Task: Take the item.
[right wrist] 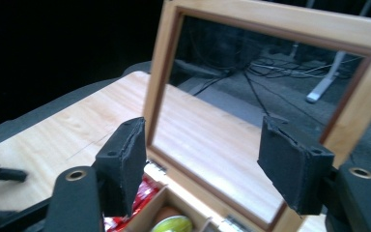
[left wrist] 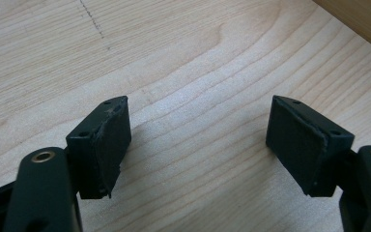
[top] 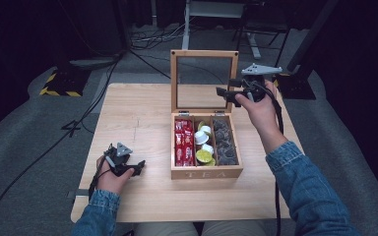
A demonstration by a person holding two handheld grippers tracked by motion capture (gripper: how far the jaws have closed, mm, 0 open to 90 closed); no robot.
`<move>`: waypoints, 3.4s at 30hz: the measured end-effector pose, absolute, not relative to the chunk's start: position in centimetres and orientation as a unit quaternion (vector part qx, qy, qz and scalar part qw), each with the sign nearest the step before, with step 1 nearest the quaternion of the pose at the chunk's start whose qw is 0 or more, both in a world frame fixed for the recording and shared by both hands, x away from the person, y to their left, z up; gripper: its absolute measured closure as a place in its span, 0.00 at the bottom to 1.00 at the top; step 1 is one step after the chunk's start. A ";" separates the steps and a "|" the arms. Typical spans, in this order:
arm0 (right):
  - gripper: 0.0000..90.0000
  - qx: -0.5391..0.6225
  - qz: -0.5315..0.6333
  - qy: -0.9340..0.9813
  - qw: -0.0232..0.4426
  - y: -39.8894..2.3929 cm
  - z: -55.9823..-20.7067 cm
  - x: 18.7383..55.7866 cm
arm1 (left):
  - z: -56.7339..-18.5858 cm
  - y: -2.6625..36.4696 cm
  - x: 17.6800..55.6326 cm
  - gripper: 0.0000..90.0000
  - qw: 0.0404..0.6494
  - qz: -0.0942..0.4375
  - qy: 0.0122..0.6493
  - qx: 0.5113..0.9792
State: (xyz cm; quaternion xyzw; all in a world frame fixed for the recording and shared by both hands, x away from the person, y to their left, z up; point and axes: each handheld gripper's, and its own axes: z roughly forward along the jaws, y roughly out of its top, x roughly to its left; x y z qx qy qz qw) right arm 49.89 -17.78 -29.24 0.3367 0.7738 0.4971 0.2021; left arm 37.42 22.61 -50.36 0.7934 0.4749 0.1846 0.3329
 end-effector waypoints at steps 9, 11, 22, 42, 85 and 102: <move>0.27 0.325 0.509 0.776 0.182 -16.5 -29.8 47.7 | -50.4 22.4 37.5 0.16 0.328 0.176 0.463 0.805; 0.26 0.323 0.509 0.779 0.175 -16.1 -30.1 47.4 | -50.4 22.4 37.5 0.16 0.329 0.175 0.463 0.804; 0.30 0.279 0.519 0.792 0.159 -13.0 -31.1 45.3 | -50.4 22.4 37.5 0.16 0.328 0.174 0.463 0.805; 0.59 0.274 0.447 0.842 0.124 -9.6 -36.0 45.0 | -50.4 22.4 37.5 0.16 0.328 0.174 0.463 0.805; 0.42 0.347 0.318 0.877 0.099 -5.1 -42.7 44.1 | -50.4 22.4 37.5 0.15 0.328 0.174 0.463 0.805; 0.65 0.326 0.294 0.887 0.143 -4.9 -43.1 43.9 | -50.4 22.4 37.5 0.16 0.329 0.174 0.463 0.805</move>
